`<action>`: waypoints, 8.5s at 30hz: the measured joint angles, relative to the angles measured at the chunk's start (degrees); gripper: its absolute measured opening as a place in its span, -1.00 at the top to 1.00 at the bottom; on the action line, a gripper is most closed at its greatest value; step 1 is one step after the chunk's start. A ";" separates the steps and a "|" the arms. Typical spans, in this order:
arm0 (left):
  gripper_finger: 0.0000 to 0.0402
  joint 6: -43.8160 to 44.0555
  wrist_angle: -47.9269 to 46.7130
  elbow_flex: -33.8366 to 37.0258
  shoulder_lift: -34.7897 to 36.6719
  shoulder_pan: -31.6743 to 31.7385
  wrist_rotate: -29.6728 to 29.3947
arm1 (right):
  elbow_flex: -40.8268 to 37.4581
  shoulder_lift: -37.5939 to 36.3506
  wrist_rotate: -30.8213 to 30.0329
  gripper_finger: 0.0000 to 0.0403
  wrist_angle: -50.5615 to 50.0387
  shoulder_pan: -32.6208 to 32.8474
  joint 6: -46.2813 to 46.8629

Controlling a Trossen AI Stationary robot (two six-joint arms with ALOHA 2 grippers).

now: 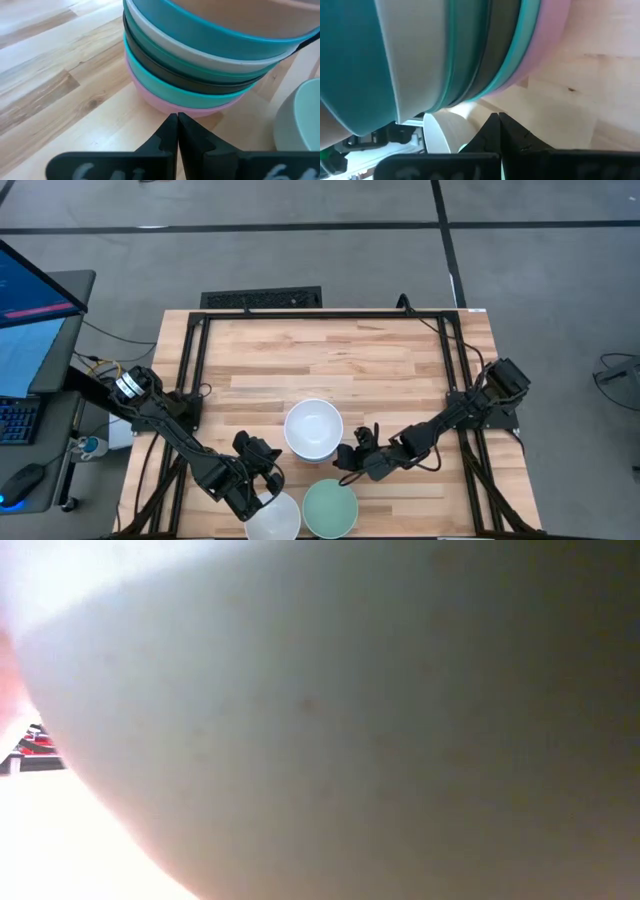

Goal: Nest bowls inside each other
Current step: Move the stacked bowls to the center of the table, then stack the white bowl on the white bowl

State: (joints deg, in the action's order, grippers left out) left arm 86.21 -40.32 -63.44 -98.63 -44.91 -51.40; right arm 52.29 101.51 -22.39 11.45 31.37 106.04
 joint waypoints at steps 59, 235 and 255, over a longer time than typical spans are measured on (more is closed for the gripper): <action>0.99 -1.51 2.26 -0.04 0.00 -2.40 -7.44 | 0.00 11.30 -33.76 0.94 15.04 12.00 15.91; 0.98 -16.34 9.98 3.77 2.16 -0.68 39.11 | 0.02 -8.15 -12.17 -0.50 -16.92 15.11 5.98; 1.00 -49.84 -33.43 -49.11 8.47 36.24 33.95 | 0.02 -8.15 -13.11 -0.50 -18.30 15.01 6.01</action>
State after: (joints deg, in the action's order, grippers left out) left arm 36.38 -73.74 -112.55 -90.16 -8.66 -17.45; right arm 52.31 93.36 -35.50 -6.84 46.38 112.05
